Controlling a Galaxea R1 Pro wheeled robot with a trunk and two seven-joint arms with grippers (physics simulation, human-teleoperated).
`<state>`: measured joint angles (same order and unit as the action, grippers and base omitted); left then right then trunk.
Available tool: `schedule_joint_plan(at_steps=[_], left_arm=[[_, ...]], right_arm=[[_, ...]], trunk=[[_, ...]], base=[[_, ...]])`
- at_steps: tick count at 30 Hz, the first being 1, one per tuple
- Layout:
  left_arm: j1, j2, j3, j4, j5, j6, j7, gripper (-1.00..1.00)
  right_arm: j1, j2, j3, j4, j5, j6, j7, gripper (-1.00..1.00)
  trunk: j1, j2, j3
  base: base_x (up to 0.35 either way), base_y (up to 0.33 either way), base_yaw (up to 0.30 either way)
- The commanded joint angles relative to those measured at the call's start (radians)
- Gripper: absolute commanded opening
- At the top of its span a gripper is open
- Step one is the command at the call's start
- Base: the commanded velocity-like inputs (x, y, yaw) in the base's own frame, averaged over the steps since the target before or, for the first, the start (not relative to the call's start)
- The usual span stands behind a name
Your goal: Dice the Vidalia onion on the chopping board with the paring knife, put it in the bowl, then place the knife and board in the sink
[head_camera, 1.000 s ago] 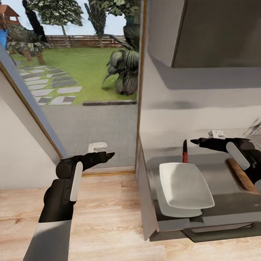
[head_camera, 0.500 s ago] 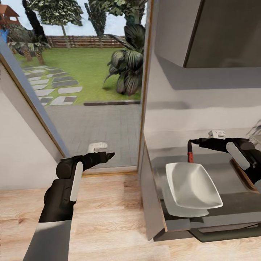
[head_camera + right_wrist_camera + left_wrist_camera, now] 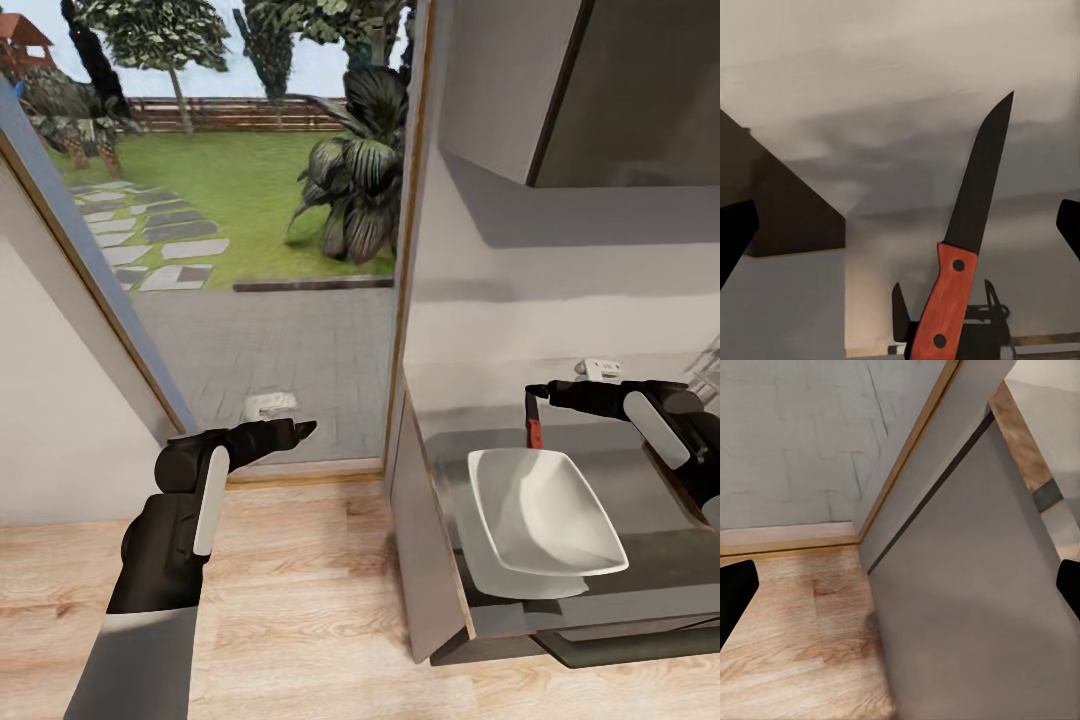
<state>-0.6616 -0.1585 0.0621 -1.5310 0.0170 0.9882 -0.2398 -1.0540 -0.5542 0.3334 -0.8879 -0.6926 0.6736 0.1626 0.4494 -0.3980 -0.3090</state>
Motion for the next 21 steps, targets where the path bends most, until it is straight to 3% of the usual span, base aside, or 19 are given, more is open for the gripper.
schedule_joint_plan(at_steps=[1,14,21], left_arm=[[-0.001,-0.001,0.002,-0.001,0.001,0.006,-0.003,1.00],[-0.001,-0.001,0.002,0.001,0.001,0.006,-0.003,1.00],[-0.001,-0.001,0.002,0.002,0.001,0.006,-0.003,1.00]], right_arm=[[-0.001,-0.001,0.003,0.000,0.002,0.002,0.003,1.00],[-0.001,-0.001,0.002,0.000,0.002,0.008,0.003,1.00],[-0.001,-0.001,0.000,0.000,0.002,0.048,0.003,1.00]], trunk=[[0.001,-0.002,-0.002],[0.001,-0.002,-0.008],[0.001,-0.002,-0.018]], base=[[0.000,0.007,0.000],[0.000,0.002,0.000],[0.000,0.000,0.000]])
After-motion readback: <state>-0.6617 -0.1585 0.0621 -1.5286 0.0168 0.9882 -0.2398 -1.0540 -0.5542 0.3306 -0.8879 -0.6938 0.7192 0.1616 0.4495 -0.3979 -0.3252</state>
